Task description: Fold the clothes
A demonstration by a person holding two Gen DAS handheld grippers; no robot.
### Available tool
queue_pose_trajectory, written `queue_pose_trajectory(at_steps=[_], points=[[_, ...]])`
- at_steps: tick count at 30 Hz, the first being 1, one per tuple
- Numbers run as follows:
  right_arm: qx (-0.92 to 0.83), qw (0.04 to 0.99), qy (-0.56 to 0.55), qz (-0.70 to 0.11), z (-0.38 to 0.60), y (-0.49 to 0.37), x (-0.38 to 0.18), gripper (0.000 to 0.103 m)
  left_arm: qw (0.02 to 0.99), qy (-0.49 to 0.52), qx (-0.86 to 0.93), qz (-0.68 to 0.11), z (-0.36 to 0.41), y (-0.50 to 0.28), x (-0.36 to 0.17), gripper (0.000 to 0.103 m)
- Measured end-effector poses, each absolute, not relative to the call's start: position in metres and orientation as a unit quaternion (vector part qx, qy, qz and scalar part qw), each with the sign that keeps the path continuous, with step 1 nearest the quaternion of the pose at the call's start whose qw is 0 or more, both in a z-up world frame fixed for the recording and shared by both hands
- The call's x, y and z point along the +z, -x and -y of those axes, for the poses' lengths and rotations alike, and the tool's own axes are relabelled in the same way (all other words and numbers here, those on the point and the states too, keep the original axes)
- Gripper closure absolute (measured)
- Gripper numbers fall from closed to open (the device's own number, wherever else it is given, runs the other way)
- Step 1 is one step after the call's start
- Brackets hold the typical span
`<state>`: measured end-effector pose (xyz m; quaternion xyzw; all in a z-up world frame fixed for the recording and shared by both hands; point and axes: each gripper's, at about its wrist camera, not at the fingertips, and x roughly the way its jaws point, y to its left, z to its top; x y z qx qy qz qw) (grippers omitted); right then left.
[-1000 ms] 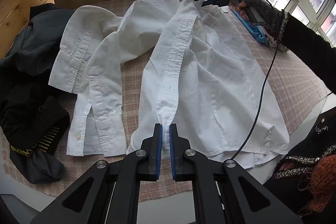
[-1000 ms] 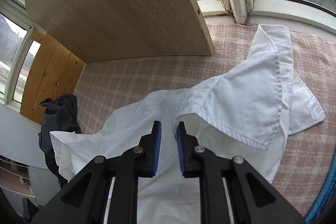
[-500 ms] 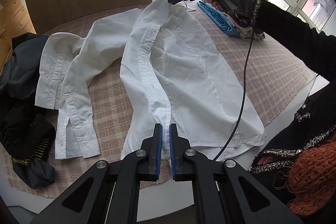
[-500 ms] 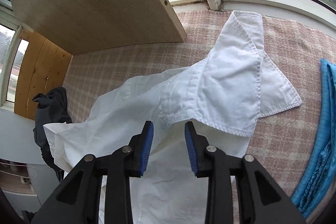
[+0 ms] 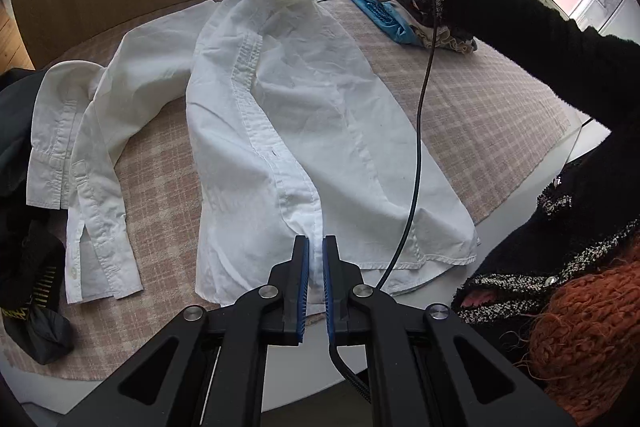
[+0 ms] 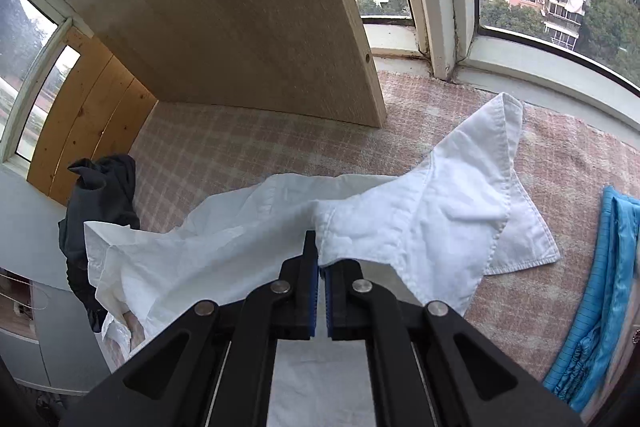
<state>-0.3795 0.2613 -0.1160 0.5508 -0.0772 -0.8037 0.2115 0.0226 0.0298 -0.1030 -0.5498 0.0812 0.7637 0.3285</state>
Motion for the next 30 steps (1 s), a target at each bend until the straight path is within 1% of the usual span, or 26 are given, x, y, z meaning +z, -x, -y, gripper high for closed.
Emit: queue_pose_trajectory(at_steps=[4, 7, 9, 11, 16, 19, 20, 21, 22, 23, 24, 25, 26, 28, 30], points=[[-0.818, 0.188, -0.542, 0.033, -0.278, 0.389, -0.086, 0.1, 0.394, 0.541, 0.737, -0.093, -0.077, -0.033, -0.097, 0.097], [-0.817, 0.17, -0.55, -0.032, -0.277, 0.387, -0.084, 0.1, 0.431, 0.533, 0.723, -0.091, -0.106, -0.036, -0.098, 0.097], [-0.812, 0.151, -0.558, -0.08, -0.272, 0.383, -0.096, 0.1, 0.449, 0.531, 0.714, -0.082, -0.122, -0.034, -0.103, 0.097], [-0.808, 0.138, -0.561, -0.114, -0.27, 0.378, -0.108, 0.1, 0.464, 0.531, 0.703, -0.088, -0.138, -0.037, -0.11, 0.097], [-0.791, 0.127, -0.58, -0.15, -0.267, 0.367, -0.147, 0.1, 0.511, 0.532, 0.671, -0.077, -0.171, -0.047, -0.122, 0.096], [-0.783, 0.123, -0.586, -0.169, -0.261, 0.363, -0.167, 0.1, 0.504, 0.559, 0.655, -0.068, -0.177, -0.043, -0.141, 0.094], [-0.779, 0.119, -0.59, -0.178, -0.26, 0.362, -0.17, 0.099, 0.495, 0.567, 0.655, -0.063, -0.174, -0.042, -0.144, 0.094], [-0.774, 0.115, -0.595, -0.186, -0.259, 0.361, -0.174, 0.096, 0.485, 0.573, 0.658, -0.058, -0.169, -0.04, -0.145, 0.094], [-0.77, 0.116, -0.599, -0.189, -0.259, 0.36, -0.173, 0.093, 0.477, 0.573, 0.664, -0.054, -0.16, -0.041, -0.141, 0.091], [-0.772, 0.116, -0.596, -0.189, -0.261, 0.357, -0.169, 0.092, 0.471, 0.569, 0.672, -0.051, -0.148, -0.044, -0.134, 0.081], [-0.774, 0.116, -0.593, -0.189, -0.263, 0.354, -0.164, 0.09, 0.459, 0.564, 0.684, -0.054, -0.132, -0.047, -0.128, 0.074], [-0.777, 0.117, -0.59, -0.187, -0.265, 0.35, -0.159, 0.088, 0.443, 0.559, 0.699, -0.061, -0.113, -0.051, -0.122, 0.064], [-0.781, 0.118, -0.587, -0.178, -0.27, 0.342, -0.151, 0.086, 0.42, 0.557, 0.713, -0.066, -0.092, -0.053, -0.119, 0.062], [-0.789, 0.121, -0.581, -0.16, -0.279, 0.325, -0.136, 0.077, 0.362, 0.568, 0.736, -0.067, -0.05, -0.05, -0.121, 0.062], [-0.795, 0.133, -0.575, -0.139, -0.29, 0.299, -0.121, 0.075, 0.315, 0.58, 0.748, -0.069, -0.015, -0.044, -0.128, 0.062]])
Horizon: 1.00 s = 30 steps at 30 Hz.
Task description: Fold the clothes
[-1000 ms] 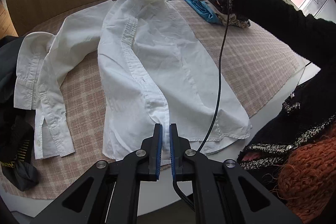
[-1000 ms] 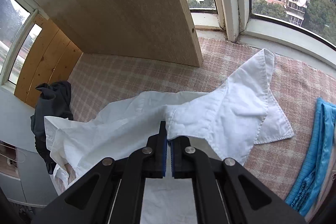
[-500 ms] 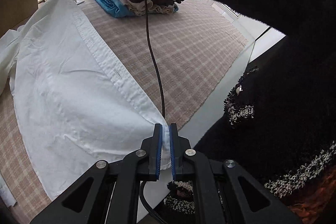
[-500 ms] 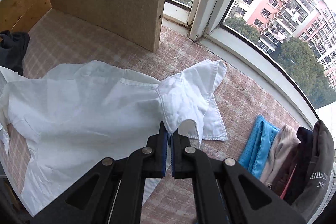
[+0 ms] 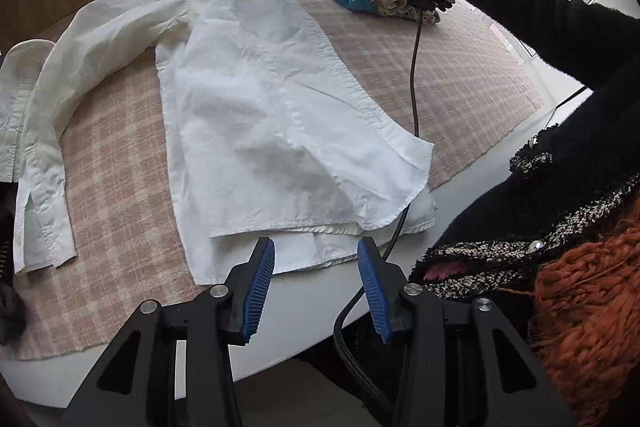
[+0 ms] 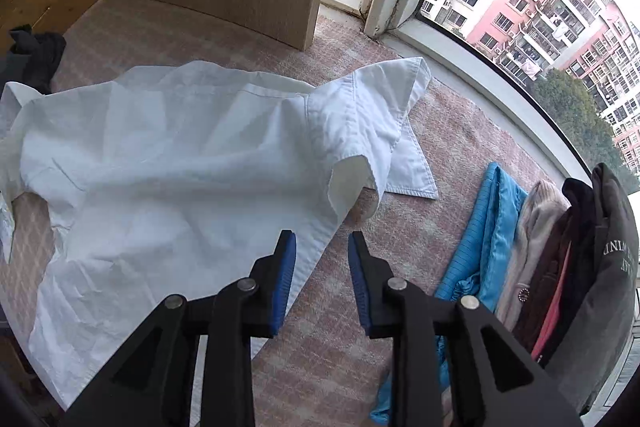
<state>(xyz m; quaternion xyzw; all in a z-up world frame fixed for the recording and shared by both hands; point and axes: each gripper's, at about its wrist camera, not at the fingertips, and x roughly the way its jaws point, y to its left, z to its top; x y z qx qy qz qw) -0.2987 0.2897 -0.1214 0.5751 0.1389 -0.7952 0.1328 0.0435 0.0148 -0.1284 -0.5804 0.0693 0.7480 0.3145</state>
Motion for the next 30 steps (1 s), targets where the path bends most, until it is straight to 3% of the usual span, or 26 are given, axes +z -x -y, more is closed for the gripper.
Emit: queue_pose_trajectory(at_steps=[8, 11, 15, 22, 28, 30], points=[[-0.787, 0.172, -0.591, -0.041, -0.329, 0.12, -0.079, 0.073, 0.375, 0.578, 0.714, -0.127, -0.005, -0.024, -0.16, 0.062], [-0.783, 0.171, -0.598, 0.014, -0.335, 0.04, -0.07, 0.065, 0.402, 0.572, 0.701, -0.14, 0.007, -0.027, -0.152, 0.061], [-0.768, 0.182, -0.613, 0.03, -0.289, -0.018, -0.103, 0.063, 0.421, 0.562, 0.698, -0.137, 0.019, -0.012, -0.154, 0.058], [-0.749, 0.145, -0.646, 0.022, -0.236, -0.078, -0.142, 0.063, 0.464, 0.562, 0.66, -0.182, -0.008, 0.008, -0.195, 0.058], [-0.753, 0.115, -0.647, 0.03, -0.233, -0.105, -0.149, 0.063, 0.462, 0.537, 0.669, -0.226, -0.02, 0.016, -0.197, 0.058], [-0.754, 0.11, -0.646, 0.043, -0.236, -0.112, -0.151, 0.062, 0.458, 0.534, 0.672, -0.23, -0.023, 0.02, -0.198, 0.067]])
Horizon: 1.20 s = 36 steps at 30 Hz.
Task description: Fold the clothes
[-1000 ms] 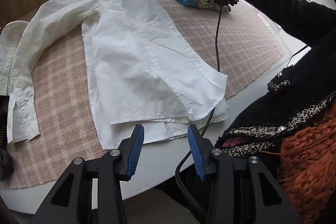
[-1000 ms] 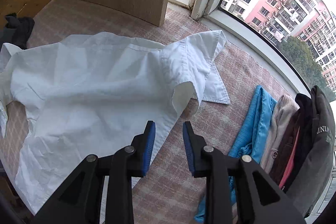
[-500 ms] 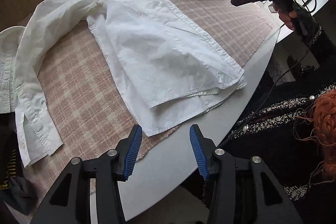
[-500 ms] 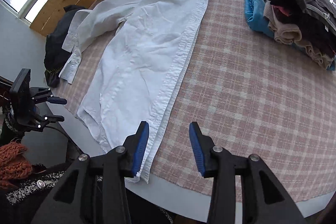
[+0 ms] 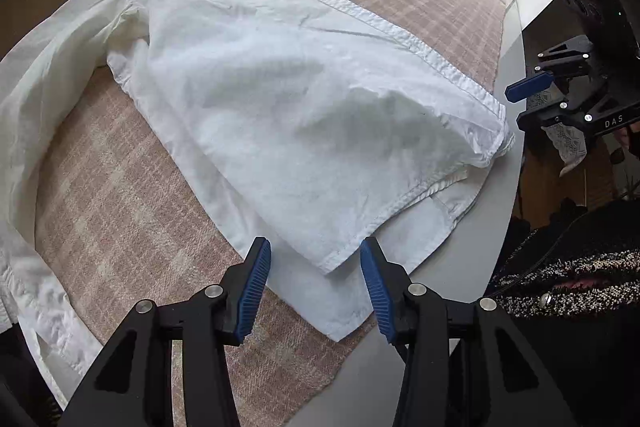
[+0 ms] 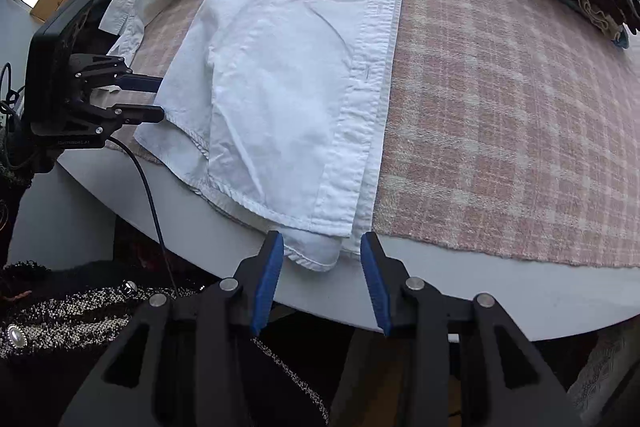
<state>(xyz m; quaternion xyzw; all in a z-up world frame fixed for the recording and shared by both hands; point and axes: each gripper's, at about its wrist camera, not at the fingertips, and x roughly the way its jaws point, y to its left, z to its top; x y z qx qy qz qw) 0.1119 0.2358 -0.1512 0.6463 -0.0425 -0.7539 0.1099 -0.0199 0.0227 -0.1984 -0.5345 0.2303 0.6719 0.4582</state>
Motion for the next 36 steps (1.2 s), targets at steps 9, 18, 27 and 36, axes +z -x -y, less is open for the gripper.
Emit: queue_pose_trajectory(at_steps=[9, 18, 27, 36], points=[[-0.766, 0.104, -0.635, 0.013, -0.217, -0.121, -0.165, 0.06, 0.475, 0.528, 0.667, -0.224, -0.027, 0.029, -0.174, 0.103], [-0.779, 0.087, -0.616, -0.077, -0.193, -0.119, -0.171, 0.06, 0.474, 0.53, 0.67, -0.214, -0.021, 0.038, -0.163, 0.103], [-0.788, 0.108, -0.606, -0.035, -0.213, -0.12, -0.158, 0.076, 0.48, 0.542, 0.662, -0.192, -0.007, 0.026, -0.164, 0.103], [-0.787, 0.096, -0.603, 0.093, -0.249, -0.111, -0.154, 0.061, 0.451, 0.569, 0.668, -0.162, 0.004, 0.026, -0.196, 0.102]])
